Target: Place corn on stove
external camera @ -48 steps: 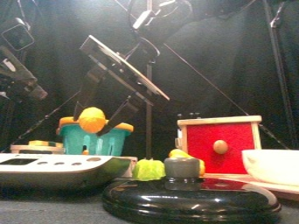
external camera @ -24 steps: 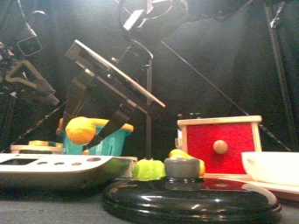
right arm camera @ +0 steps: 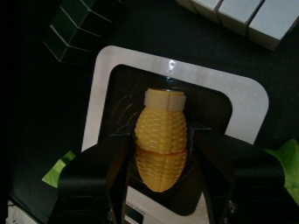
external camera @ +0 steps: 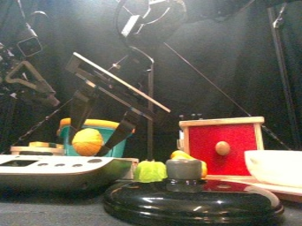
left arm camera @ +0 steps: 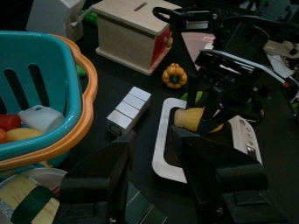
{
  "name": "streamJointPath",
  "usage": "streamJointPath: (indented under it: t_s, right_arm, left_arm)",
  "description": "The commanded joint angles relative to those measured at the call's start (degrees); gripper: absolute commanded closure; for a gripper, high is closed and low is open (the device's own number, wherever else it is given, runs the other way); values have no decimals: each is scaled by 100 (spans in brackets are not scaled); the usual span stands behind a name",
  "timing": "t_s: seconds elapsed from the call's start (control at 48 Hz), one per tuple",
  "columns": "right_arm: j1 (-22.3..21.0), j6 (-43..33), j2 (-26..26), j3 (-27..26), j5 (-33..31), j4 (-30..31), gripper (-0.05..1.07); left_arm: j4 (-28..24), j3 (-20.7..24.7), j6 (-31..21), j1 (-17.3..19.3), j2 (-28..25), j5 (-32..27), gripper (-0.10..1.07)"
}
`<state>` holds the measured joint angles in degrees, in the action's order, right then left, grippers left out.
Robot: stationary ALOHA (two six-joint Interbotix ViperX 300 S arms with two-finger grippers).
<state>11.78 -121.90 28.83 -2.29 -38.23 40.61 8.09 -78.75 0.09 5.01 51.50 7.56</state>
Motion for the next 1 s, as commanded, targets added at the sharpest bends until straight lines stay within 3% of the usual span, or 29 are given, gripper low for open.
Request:
streamJointPath:
  t_s: [0.0,0.521,0.812,0.979]
  right_arm:
    - [18,-9,-123,-185,-18,18,23]
    - [35,-9,-62,-220,-97,9,23]
    - [44,0,-53,-237,-202,0,3]
    - [44,9,-53,-229,-220,0,0]
  left_arm:
    - [-9,105,0,9,-9,53,20]
    - [0,79,-9,0,0,53,20]
    - [0,79,-9,9,-9,53,20]
    - [0,70,-9,9,-9,53,20]
